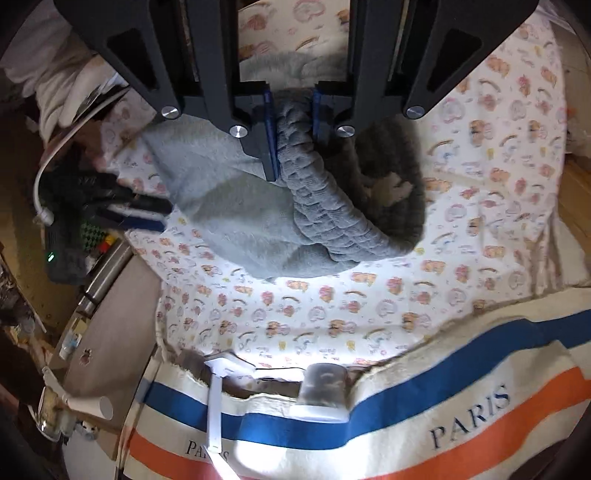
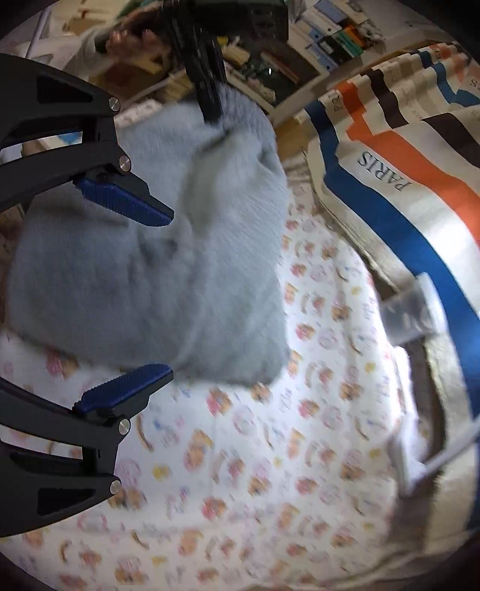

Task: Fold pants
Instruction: 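Grasp the ribbed cuff with the left tool and pull it across the bundle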

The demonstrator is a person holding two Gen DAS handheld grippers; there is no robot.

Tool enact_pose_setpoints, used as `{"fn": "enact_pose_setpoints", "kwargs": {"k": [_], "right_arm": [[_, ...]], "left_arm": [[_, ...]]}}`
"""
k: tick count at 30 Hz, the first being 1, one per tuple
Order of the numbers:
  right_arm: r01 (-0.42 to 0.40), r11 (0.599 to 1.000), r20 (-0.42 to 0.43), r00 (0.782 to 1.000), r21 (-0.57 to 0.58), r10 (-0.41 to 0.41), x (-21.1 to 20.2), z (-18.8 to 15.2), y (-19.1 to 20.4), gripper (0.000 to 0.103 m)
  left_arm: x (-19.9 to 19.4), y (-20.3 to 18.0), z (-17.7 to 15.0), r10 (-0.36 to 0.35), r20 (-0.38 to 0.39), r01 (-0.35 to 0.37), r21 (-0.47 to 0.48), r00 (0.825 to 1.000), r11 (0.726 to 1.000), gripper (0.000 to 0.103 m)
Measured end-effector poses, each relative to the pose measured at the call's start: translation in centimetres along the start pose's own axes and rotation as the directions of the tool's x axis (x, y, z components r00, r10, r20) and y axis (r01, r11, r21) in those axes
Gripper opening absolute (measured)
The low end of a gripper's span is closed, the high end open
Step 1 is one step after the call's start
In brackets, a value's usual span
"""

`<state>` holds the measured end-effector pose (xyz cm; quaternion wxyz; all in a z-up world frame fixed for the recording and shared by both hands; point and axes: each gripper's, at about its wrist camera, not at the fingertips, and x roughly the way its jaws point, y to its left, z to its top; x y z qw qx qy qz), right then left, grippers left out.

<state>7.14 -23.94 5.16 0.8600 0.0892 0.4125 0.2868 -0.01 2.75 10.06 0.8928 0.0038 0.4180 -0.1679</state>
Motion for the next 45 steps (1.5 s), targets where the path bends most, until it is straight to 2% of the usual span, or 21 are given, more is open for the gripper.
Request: {"fn": "enact_pose_setpoints", "kwargs": {"k": [2,4,6,9,12,14,17,19,22,24,26,29,31,33,36,38,39,41,42,43,45], "right_arm": [[0.029,0.999,0.031,0.999,-0.015,-0.028,-0.9,0.4,0.2,0.079],[0.022,1.000,0.047,0.999,-0.014,-0.021,-1.5,0.7,0.3,0.083],[0.009,1.000,0.057,0.998,-0.021,-0.008,-1.8,0.7,0.5,0.085],[0.001,0.999,0.030,1.000,-0.043,0.001,-1.0,0.4,0.9,0.085],[-0.024,0.999,-0.055,0.998,-0.047,0.021,1.4,-0.4,1.0,0.085],[-0.040,0.998,-0.106,0.994,-0.045,0.035,3.3,-1.1,0.8,0.086],[-0.057,0.998,-0.107,0.993,-0.022,0.055,4.0,-1.6,0.3,0.090],[-0.040,0.999,-0.096,0.995,-0.036,0.037,3.5,-1.3,0.3,0.090],[0.062,0.993,-0.013,0.998,-0.104,-0.063,1.6,-0.3,1.2,0.090],[0.078,0.989,0.045,0.996,-0.128,-0.073,0.2,0.7,1.8,0.090],[0.054,0.990,0.076,0.996,-0.131,-0.045,-0.8,2.1,2.2,0.089],[0.011,0.995,0.080,0.997,-0.102,-0.003,-0.9,4.1,2.2,0.067],[-0.001,0.996,0.065,0.998,-0.092,0.007,-0.2,5.0,2.2,0.046],[-0.010,0.996,0.029,0.999,-0.087,0.013,1.0,5.1,2.5,0.044],[-0.026,0.990,-0.042,0.999,-0.137,0.021,2.4,3.3,3.4,0.044],[-0.025,0.987,-0.091,0.996,-0.161,0.011,3.2,1.0,3.3,0.047],[-0.027,0.987,-0.107,0.994,-0.161,0.009,3.6,0.2,3.0,0.053],[-0.022,0.986,-0.086,0.996,-0.164,0.008,3.8,-1.5,2.4,0.066],[-0.016,0.986,-0.081,0.997,-0.165,0.003,3.7,-2.0,2.1,0.079],[-0.016,0.989,-0.087,0.996,-0.149,0.003,3.8,-2.3,1.5,0.087],[-0.093,0.995,-0.118,0.989,-0.041,0.088,4.2,-2.8,-0.5,0.087]], "left_arm": [[-0.2,-0.3,-0.7,0.083,0.015,-0.084,0.038,0.996,0.996,0.014],[0.7,-0.2,-1.6,0.133,0.006,-0.133,0.065,0.991,0.989,0.015],[2.2,0.9,-3.0,0.117,-0.037,-0.116,0.035,0.992,0.993,0.015],[5.1,3.7,-5.0,0.078,-0.081,-0.083,-0.066,0.994,0.994,0.016],[5.2,4.9,-5.6,0.025,-0.052,-0.032,-0.129,0.998,0.991,0.017],[4.6,4.4,-5.5,0.025,-0.039,-0.029,-0.111,0.999,0.993,0.020],[2.4,3.1,-4.8,0.033,0.005,-0.033,-0.077,0.999,0.997,0.028],[0.4,2.0,-3.6,0.047,0.070,-0.044,-0.046,0.996,0.998,0.032],[-1.6,0.0,-1.2,0.098,0.155,-0.102,0.016,0.983,0.995,0.041],[-1.8,-1.3,0.6,0.089,0.181,-0.098,0.046,0.979,0.994,0.041],[-0.9,-2.3,2.4,0.087,0.173,-0.099,0.062,0.981,0.993,0.041],[2.0,-3.5,4.5,0.072,0.131,-0.081,0.061,0.989,0.995,0.042],[4.3,-3.6,5.3,0.088,0.084,-0.091,0.036,0.993,0.995,0.042],[6.4,-2.7,4.9,0.108,0.012,-0.108,0.000,0.994,0.994,0.036],[8.4,-1.3,2.4,0.103,-0.063,-0.103,0.003,0.993,0.995,0.028],[8.8,0.2,0.2,0.109,-0.055,-0.109,0.010,0.992,0.994,0.018],[9.0,0.9,-0.6,0.090,-0.053,-0.091,-0.005,0.995,0.996,0.017],[9.3,2.4,-2.0,0.032,-0.033,-0.034,-0.047,0.999,0.998,0.014],[9.1,2.7,-2.3,0.016,-0.017,-0.017,-0.063,1.000,0.998,0.013],[8.9,3.0,-2.5,-0.004,-0.004,0.003,-0.078,1.000,0.997,0.013],[8.9,2.8,-2.3,-0.005,-0.003,0.005,-0.070,1.000,0.998,0.013]]}}
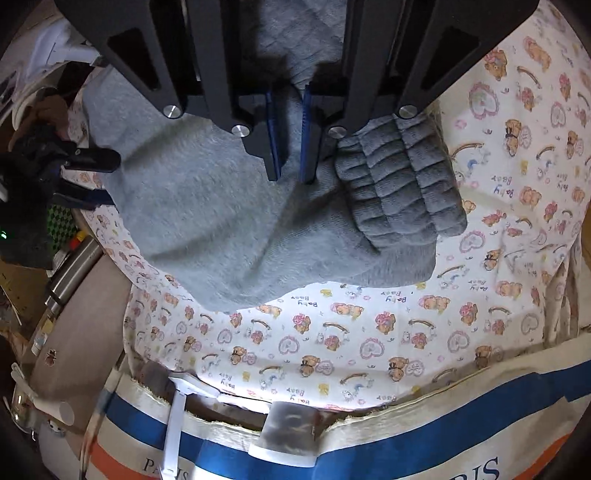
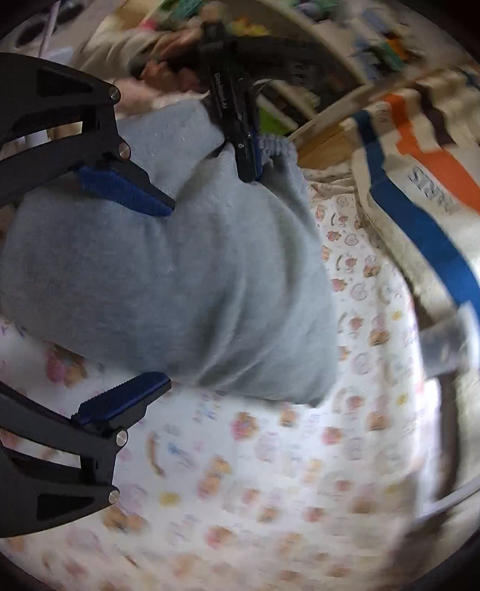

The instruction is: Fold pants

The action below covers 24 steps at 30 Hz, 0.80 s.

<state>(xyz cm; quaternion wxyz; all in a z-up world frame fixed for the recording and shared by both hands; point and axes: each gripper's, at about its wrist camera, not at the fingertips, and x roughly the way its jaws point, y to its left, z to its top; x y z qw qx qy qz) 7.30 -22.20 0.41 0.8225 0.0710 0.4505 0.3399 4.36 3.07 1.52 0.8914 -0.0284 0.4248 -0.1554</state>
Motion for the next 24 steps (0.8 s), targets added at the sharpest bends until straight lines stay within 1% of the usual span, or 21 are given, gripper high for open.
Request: {"fn": "enact_pose_setpoints", "kwargs": {"k": [2,4,6,7,8,9,10,11,12,13,14,15,17,19,21,22,23,24], "right_arm": [[-0.053,0.997,-0.006,0.999,0.056,0.053,0.1,-0.2,-1.1,0.087],[-0.061,0.996,-0.002,0.998,0.065,0.061,-0.2,-0.5,-1.2,0.087],[-0.051,0.997,0.010,0.999,0.060,0.051,-0.8,-0.5,-1.0,0.087],[-0.041,0.997,0.019,0.999,0.061,0.040,-1.2,-0.3,-1.0,0.087],[-0.030,0.998,0.041,0.999,0.063,0.028,-1.9,0.2,-1.1,0.087],[-0.026,0.998,0.062,0.998,0.065,0.022,-2.3,0.8,-1.3,0.087],[-0.021,0.997,0.083,0.996,0.073,0.015,-2.8,1.6,-1.5,0.087],[-0.015,0.995,0.098,0.995,0.095,0.005,-3.2,2.7,-2.1,0.087],[-0.013,0.993,0.105,0.994,0.113,0.001,-3.3,3.5,-2.5,0.087],[-0.018,0.990,0.107,0.994,0.138,0.003,-3.3,4.4,-3.0,0.087],[-0.039,0.986,0.099,0.995,0.160,0.023,-3.2,5.3,-3.6,0.087],[-0.066,0.983,0.087,0.995,0.169,0.052,-3.0,5.7,-4.0,0.087],[-0.127,0.974,0.038,0.992,0.188,0.122,-2.0,5.7,-4.5,0.087],[-0.137,0.971,0.003,0.990,0.194,0.140,-0.9,5.0,-4.6,0.087],[-0.137,0.968,-0.017,0.989,0.211,0.144,0.2,3.9,-5.1,0.087],[-0.148,0.964,-0.019,0.988,0.220,0.156,0.7,3.5,-5.2,0.088],[-0.169,0.958,-0.028,0.983,0.233,0.180,1.4,3.1,-5.5,0.090],[-0.186,0.951,-0.033,0.979,0.245,0.200,1.8,3.0,-5.7,0.094]], "left_arm": [[-0.2,-0.7,0.3,0.022,0.002,-0.022,0.028,1.000,0.999,0.013],[-0.8,-1.4,0.6,0.041,0.002,-0.041,0.055,0.999,0.998,0.013],[-2.0,-2.0,0.8,0.026,0.019,-0.027,0.066,0.999,0.997,0.022],[-2.7,-2.2,0.9,0.013,0.034,-0.016,0.071,0.999,0.997,0.032],[-3.4,-2.4,0.9,0.012,0.051,-0.016,0.073,0.999,0.997,0.044],[-4.0,-2.5,1.0,0.025,0.066,-0.030,0.072,0.997,0.997,0.050],[-4.7,-2.4,1.1,0.051,0.085,-0.057,0.064,0.995,0.996,0.061],[-5.2,-2.2,1.3,0.075,0.103,-0.081,0.052,0.992,0.995,0.066],[-5.6,-1.7,1.5,0.095,0.114,-0.100,0.034,0.989,0.994,0.068],[-5.9,-0.9,1.7,0.117,0.113,-0.118,0.002,0.987,0.993,0.075],[-5.9,0.0,1.9,0.126,0.101,-0.124,-0.031,0.987,0.992,0.080],[-5.8,1.2,2.0,0.119,0.083,-0.114,-0.066,0.989,0.991,0.080],[-5.0,3.1,1.8,0.073,0.034,-0.069,-0.110,0.997,0.992,0.080],[-4.0,4.3,1.4,0.031,-0.014,-0.033,-0.141,0.999,0.989,0.081],[-2.7,5.4,1.0,-0.001,-0.051,-0.008,-0.176,0.999,0.984,0.087],[-2.1,5.7,0.8,-0.004,-0.062,-0.007,-0.186,0.998,0.983,0.092],[-1.4,5.8,0.7,0.004,-0.074,-0.017,-0.182,0.997,0.983,0.100],[-0.8,5.9,0.5,0.021,-0.088,-0.036,-0.167,0.996,0.985,0.103]]}}
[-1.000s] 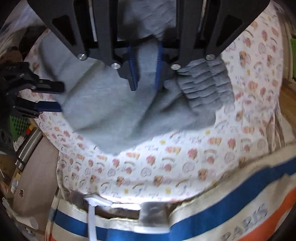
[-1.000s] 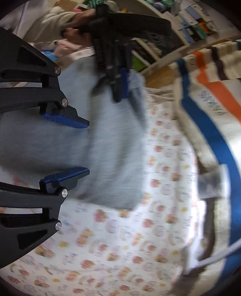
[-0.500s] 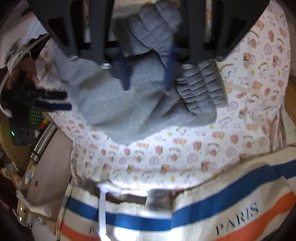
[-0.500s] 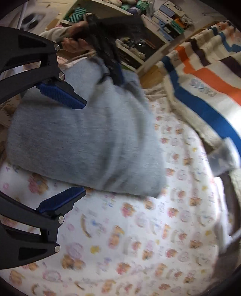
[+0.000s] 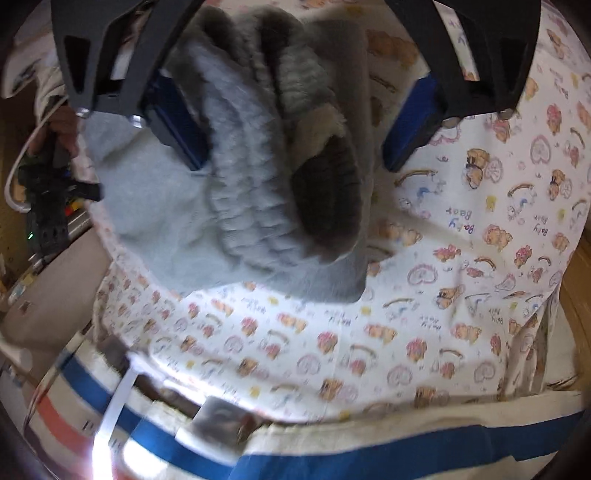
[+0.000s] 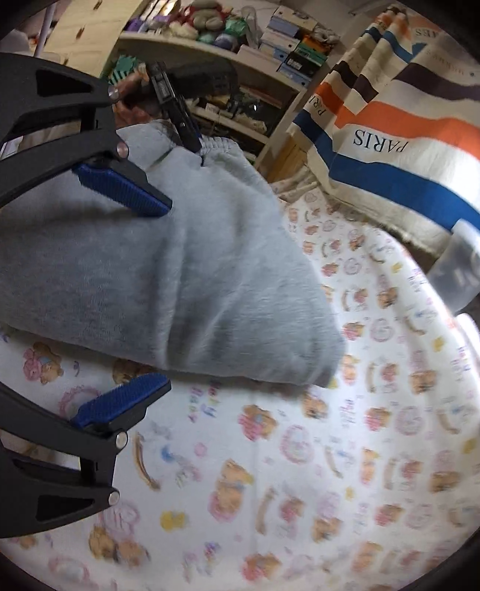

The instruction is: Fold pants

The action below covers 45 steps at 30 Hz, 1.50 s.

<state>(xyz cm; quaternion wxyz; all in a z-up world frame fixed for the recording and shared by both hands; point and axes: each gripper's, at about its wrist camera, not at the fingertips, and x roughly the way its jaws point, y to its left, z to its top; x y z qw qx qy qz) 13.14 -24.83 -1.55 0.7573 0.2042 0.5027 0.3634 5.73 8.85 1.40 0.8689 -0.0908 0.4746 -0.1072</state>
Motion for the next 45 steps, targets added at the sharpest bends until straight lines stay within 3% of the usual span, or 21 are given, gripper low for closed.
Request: {"fn": "enact_pose_setpoints", "kwargs": {"k": [2,5,9,13,14,15,17,19,22,28,37,45], "right_arm": [[-0.026,0.999,-0.010,1.000,0.036,0.027,0.8,0.2,-0.8,0.102],[-0.086,0.995,-0.029,0.996,0.057,0.088,1.8,0.6,-1.3,0.102],[-0.123,0.991,-0.051,0.991,0.047,0.125,3.4,0.9,-0.8,0.103],[-0.136,0.988,-0.050,0.989,0.071,0.140,4.3,1.0,-1.1,0.101],[-0.136,0.989,-0.043,0.989,0.062,0.139,4.2,0.9,-0.9,0.096],[-0.141,0.989,-0.038,0.989,0.052,0.143,4.0,0.9,-0.7,0.084],[-0.112,0.994,-0.033,0.993,0.020,0.113,3.5,0.7,0.0,0.073],[-0.084,0.996,-0.017,0.996,-0.011,0.084,2.7,0.6,0.9,0.061],[-0.039,0.997,0.019,0.999,-0.070,0.041,1.8,0.5,2.5,0.056],[-0.011,0.995,0.061,0.998,-0.104,0.017,0.4,1.4,4.7,0.054],[0.013,0.967,0.113,0.993,-0.253,0.016,-1.3,7.7,12.5,0.054],[0.035,0.931,0.121,0.993,-0.365,0.010,4.1,13.8,19.9,0.054]], "left_arm": [[1.0,0.5,-0.3,-0.029,-0.030,0.029,-0.018,0.999,0.999,0.103],[2.0,1.9,-0.5,-0.129,-0.055,0.123,-0.093,0.990,0.988,0.103],[3.8,3.4,-0.6,-0.265,-0.097,0.244,-0.189,0.959,0.951,0.103],[4.3,3.8,-0.7,-0.319,-0.088,0.294,-0.217,0.944,0.931,0.103],[4.3,3.7,-0.7,-0.315,-0.078,0.292,-0.217,0.946,0.931,0.100],[4.1,3.6,-0.8,-0.310,-0.066,0.290,-0.209,0.949,0.934,0.093],[2.9,2.5,-0.8,-0.281,-0.054,0.269,-0.163,0.958,0.949,0.071],[1.9,1.3,-0.5,-0.232,-0.053,0.224,-0.130,0.971,0.966,0.064],[1.3,0.4,-0.1,-0.183,-0.053,0.177,-0.103,0.982,0.979,0.060],[-0.9,0.0,1.5,-0.142,-0.002,0.142,-0.076,0.990,0.987,0.057],[-7.8,2.7,7.3,-0.105,0.147,0.115,-0.064,0.984,0.991,0.057],[-9.8,9.5,11.6,0.006,0.201,0.012,-0.085,0.980,0.996,0.057]]}}
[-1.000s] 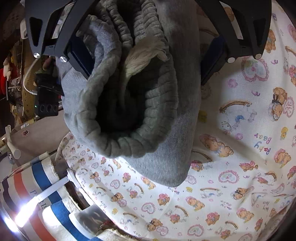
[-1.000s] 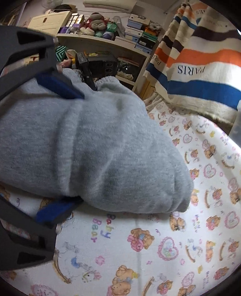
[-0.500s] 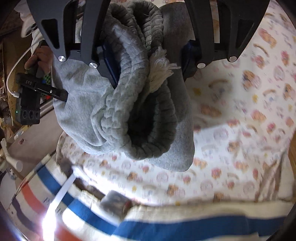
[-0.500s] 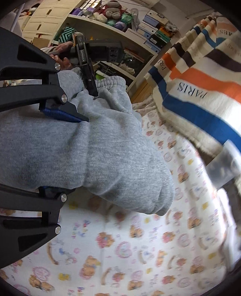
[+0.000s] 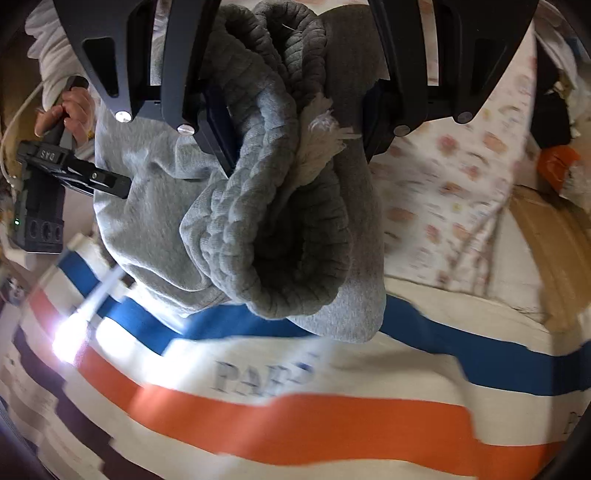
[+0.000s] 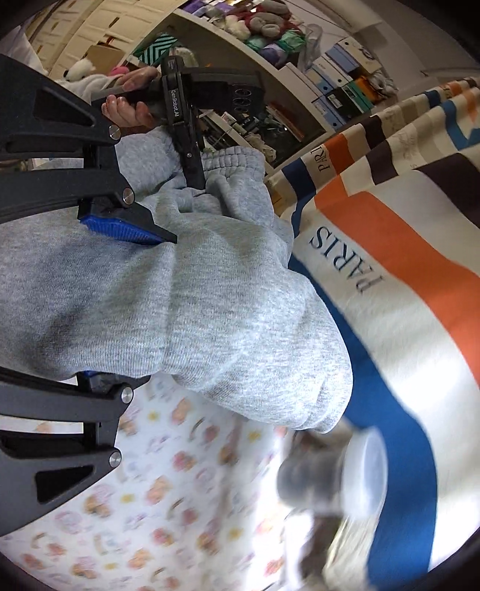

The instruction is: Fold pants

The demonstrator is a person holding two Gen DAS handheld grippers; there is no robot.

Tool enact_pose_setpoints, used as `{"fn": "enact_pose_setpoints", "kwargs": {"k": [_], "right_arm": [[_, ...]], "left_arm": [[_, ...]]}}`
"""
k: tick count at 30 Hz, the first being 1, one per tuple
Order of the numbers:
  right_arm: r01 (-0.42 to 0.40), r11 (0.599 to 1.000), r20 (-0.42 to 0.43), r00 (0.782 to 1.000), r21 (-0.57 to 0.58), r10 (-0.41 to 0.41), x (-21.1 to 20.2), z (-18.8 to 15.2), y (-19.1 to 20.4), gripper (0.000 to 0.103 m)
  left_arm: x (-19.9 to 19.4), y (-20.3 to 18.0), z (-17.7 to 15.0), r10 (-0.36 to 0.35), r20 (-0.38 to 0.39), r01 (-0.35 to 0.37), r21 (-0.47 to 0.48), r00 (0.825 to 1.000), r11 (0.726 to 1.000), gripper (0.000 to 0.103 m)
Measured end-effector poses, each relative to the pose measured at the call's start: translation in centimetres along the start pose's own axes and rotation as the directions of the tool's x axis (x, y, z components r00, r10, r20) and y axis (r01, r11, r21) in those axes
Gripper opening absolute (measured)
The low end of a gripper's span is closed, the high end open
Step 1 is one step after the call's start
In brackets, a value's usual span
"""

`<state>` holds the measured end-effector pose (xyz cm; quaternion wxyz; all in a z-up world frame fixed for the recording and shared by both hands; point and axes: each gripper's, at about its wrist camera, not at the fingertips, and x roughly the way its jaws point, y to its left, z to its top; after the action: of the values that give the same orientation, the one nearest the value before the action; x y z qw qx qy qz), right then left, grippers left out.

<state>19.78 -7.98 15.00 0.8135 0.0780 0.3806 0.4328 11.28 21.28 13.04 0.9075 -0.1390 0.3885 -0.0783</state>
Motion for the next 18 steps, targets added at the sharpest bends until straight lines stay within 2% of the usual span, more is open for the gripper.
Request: {"fn": "enact_pose_setpoints", "kwargs": {"k": [5,10,12,15,18], "right_arm": [[-0.001,0.999,0.007,1.000,-0.035,0.002,6.5,1.0,2.2,0.054],[0.021,0.998,-0.060,0.998,-0.057,-0.024,12.9,-0.5,2.8,0.054],[0.050,0.998,-0.089,0.995,-0.046,-0.054,15.5,-1.3,1.9,0.054],[0.093,0.995,-0.075,0.993,-0.040,-0.096,17.9,-2.1,0.7,0.058],[0.095,0.995,-0.117,0.989,0.030,-0.091,18.9,-1.6,-0.6,0.059]], "left_arm": [[1.2,4.5,1.2,0.098,0.005,-0.098,-0.026,0.995,0.995,0.057],[4.8,7.9,0.4,0.171,-0.032,-0.172,-0.022,0.985,0.985,0.057],[7.1,9.5,-0.5,0.181,-0.062,-0.183,-0.026,0.981,0.983,0.057],[9.9,12.2,-1.3,0.179,-0.078,-0.186,-0.088,0.981,0.979,0.057],[10.1,13.0,-1.4,0.151,-0.073,-0.160,-0.122,0.986,0.980,0.057]]}}
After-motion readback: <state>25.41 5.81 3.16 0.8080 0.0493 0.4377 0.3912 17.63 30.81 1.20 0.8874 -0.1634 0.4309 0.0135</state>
